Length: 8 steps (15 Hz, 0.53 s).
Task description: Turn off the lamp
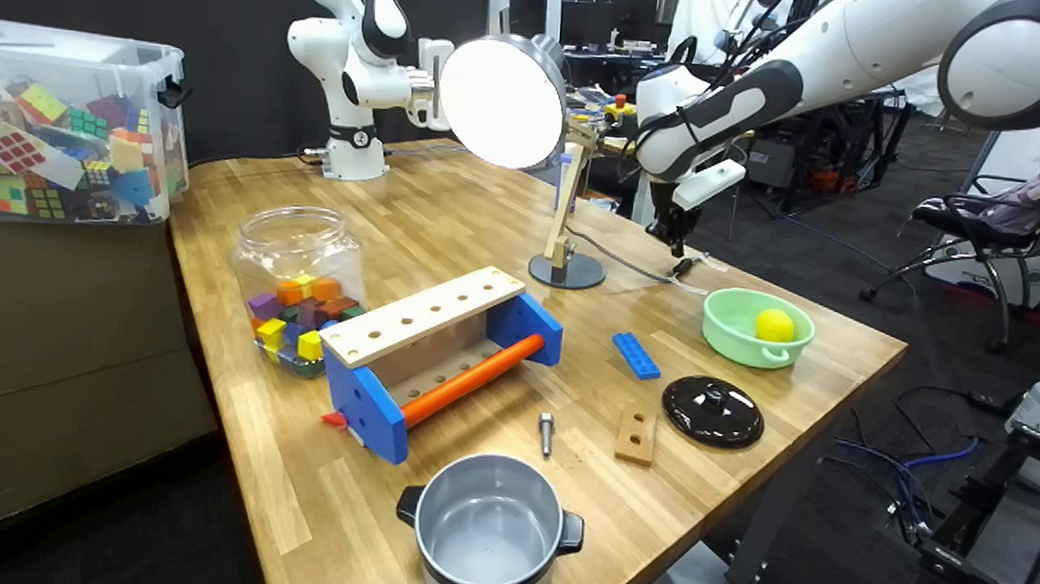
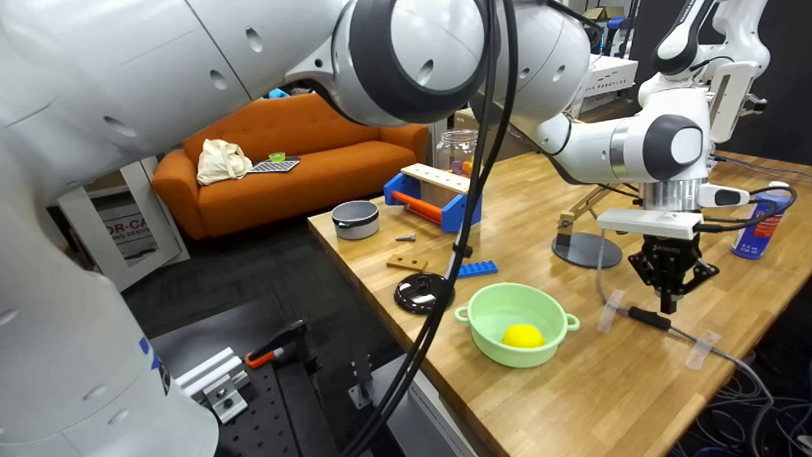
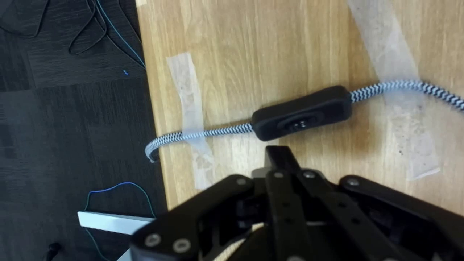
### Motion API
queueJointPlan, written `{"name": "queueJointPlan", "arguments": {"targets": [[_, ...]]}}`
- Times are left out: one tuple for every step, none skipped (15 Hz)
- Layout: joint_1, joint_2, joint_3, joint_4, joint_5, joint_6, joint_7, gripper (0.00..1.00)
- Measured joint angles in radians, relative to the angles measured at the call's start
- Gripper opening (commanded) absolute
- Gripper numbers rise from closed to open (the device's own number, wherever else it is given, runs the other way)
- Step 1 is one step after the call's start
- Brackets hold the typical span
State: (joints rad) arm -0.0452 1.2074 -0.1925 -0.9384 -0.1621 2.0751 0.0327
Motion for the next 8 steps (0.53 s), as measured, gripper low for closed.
{"name": "queueJointPlan", "arguments": {"targets": [[0.000,0.000,-0.005,-0.004,0.000,0.000,0.000,0.00],[0.000,-0.002,-0.008,-0.010,0.000,0.000,0.000,0.00],[0.000,-0.006,-0.011,-0.017,0.000,0.001,0.000,0.00],[0.000,-0.013,-0.011,-0.027,0.000,0.002,0.000,0.00],[0.002,-0.025,-0.011,-0.042,0.000,0.004,-0.001,0.00],[0.005,-0.037,-0.011,-0.056,0.000,0.008,-0.004,0.00],[0.009,-0.053,-0.011,-0.074,0.000,0.011,-0.007,0.00],[0.014,-0.067,-0.011,-0.092,0.000,0.013,-0.008,0.00]]}}
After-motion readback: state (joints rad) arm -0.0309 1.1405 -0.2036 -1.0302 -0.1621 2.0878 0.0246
